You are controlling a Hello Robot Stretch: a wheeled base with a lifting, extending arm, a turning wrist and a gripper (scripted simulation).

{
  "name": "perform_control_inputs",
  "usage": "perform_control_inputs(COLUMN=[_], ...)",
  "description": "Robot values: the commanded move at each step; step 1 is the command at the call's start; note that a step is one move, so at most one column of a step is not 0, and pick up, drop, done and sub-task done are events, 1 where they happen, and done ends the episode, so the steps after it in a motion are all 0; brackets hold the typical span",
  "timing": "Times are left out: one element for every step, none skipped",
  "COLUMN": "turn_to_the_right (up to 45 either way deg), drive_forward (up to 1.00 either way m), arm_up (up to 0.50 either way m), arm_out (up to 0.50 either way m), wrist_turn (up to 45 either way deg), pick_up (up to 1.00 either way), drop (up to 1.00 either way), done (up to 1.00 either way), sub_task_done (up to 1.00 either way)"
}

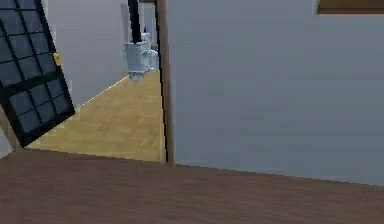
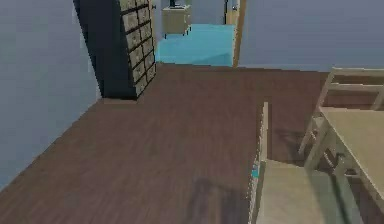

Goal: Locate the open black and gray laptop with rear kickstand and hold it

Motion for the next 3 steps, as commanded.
perform_control_inputs(turn_to_the_right=[42.0, 0.0, 45.0], drive_forward=[0.00, 0.45, 0.00], arm_up=[0.00, 0.00, 0.00], arm_out=[0.00, 0.00, 0.00], wrist_turn=[0.0, 0.0, 0.0], pick_up=[0.00, 0.00, 0.00], drop=[0.00, 0.00, 0.00], done=[0.00, 0.00, 0.00], sub_task_done=[0.00, 0.00, 0.00])
